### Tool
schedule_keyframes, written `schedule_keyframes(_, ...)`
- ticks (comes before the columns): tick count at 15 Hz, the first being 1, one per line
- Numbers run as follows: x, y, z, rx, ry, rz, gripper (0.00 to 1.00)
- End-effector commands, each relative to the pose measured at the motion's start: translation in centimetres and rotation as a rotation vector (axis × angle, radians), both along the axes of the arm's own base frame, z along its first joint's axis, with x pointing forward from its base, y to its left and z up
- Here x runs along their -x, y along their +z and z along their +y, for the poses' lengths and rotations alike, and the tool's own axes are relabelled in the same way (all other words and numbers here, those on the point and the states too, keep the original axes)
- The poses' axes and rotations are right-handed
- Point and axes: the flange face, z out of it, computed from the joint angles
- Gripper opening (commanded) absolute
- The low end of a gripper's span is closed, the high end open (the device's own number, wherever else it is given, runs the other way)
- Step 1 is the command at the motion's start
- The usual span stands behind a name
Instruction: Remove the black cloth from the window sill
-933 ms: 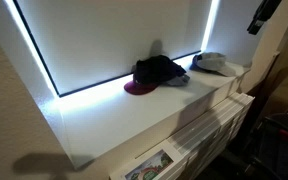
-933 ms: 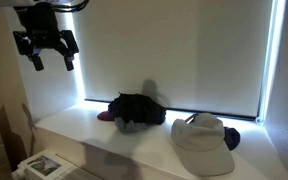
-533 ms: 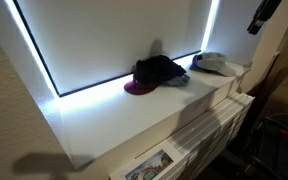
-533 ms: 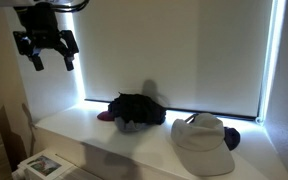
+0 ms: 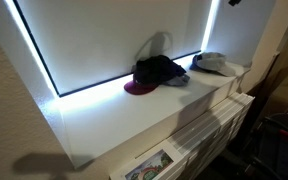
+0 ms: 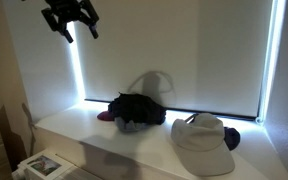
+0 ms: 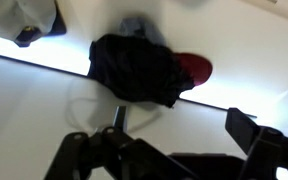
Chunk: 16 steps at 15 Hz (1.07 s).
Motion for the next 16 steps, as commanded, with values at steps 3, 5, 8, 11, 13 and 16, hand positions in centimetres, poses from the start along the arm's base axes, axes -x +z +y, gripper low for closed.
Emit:
schedule_keyframes(3, -8.4, -1.9, -4.3, -0.020, -0.066, -0.018, 1.00)
schedule_keyframes(5, -11.1, -5.2, -4.5, -0.081, -0.006, 0.078, 1.00)
schedule_keyframes(8, -10.4, -6.5, -4.0, -0.117, 0.001, 0.098, 1.00)
schedule_keyframes(11, -12.3, -8.5, -3.6, -0.127, 0.022, 0.160, 1.00)
schedule_keyframes(13, -12.3, -8.4, -3.1, -0.147, 0.025, 0.218, 1.00)
schedule_keyframes(16, -16.6, -11.1, 0.7, -0.202, 0.074, 0.297, 1.00)
